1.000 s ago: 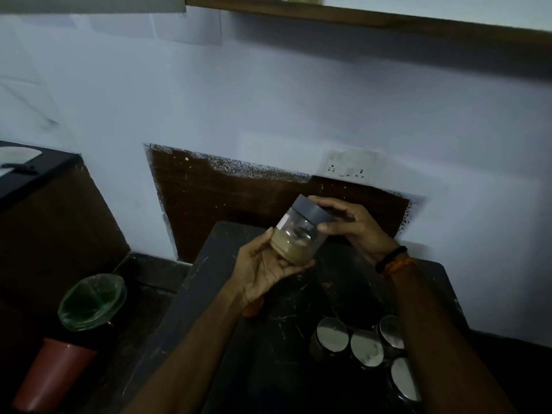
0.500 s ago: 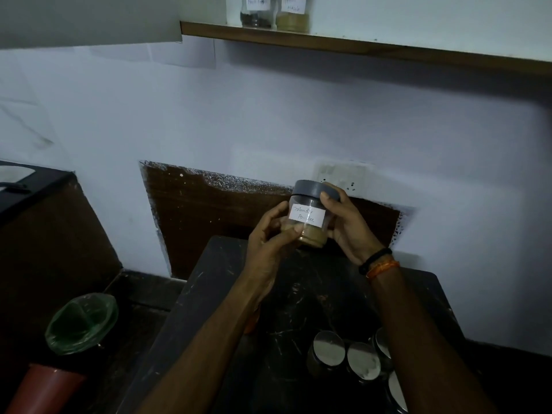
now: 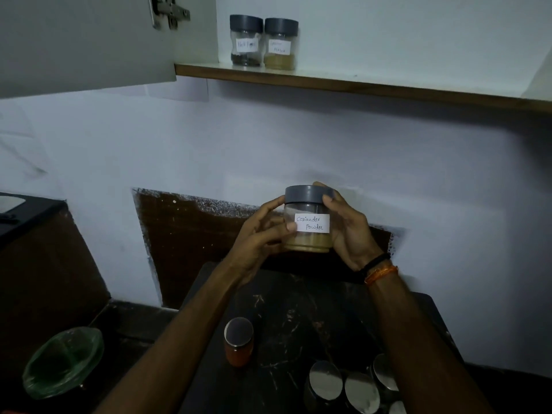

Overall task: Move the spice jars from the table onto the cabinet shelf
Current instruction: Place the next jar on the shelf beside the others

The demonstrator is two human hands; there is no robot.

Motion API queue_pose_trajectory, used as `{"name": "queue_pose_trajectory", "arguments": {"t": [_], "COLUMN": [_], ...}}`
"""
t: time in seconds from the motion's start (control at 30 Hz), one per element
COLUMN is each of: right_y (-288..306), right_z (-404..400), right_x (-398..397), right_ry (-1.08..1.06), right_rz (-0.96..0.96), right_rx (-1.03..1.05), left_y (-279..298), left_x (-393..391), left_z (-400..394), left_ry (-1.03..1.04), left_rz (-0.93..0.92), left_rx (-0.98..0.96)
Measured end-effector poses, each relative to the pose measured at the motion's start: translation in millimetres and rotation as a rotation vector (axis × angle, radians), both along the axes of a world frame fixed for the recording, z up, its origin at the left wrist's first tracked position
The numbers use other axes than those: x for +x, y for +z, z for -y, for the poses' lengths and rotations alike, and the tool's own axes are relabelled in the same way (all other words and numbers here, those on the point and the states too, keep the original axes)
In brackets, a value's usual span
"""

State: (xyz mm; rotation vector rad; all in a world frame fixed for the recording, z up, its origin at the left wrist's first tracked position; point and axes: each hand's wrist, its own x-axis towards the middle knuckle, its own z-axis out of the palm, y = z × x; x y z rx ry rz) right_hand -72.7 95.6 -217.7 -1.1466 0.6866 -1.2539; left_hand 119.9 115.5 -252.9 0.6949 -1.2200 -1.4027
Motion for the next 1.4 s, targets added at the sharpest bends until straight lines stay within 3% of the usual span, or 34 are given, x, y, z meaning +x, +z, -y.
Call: {"name": "queue_pose_trajectory", "arguments": {"t": [0.23,0.57,0.83,1.03,1.4], "right_y": [50,166,239,262,252], "right_z": [10,43,71,94,146], "right_x": [-2,0,-1,2,2], "right_ry": [-0.057,0.041,-0.071,-0.068,-0.164], "right_rz": [-0.068,-0.059,-0.163,-0.145,-0.149], "right_rx": [-0.154,-0.406,-0.548,-0.587,-0.562], "left_y": [88,216,303,334,330], "left_x": [2,9,12,7,5], "left_z": [31,73,101,127,181], "left_ry": [-0.013,0.021,-0.008,-0.008,0.032], "left_rz": [0.279,0.474,0.584,0.610,0.570], "left_rx": [-0.053,-0.341,-0.402,-0.408,-0.414]}}
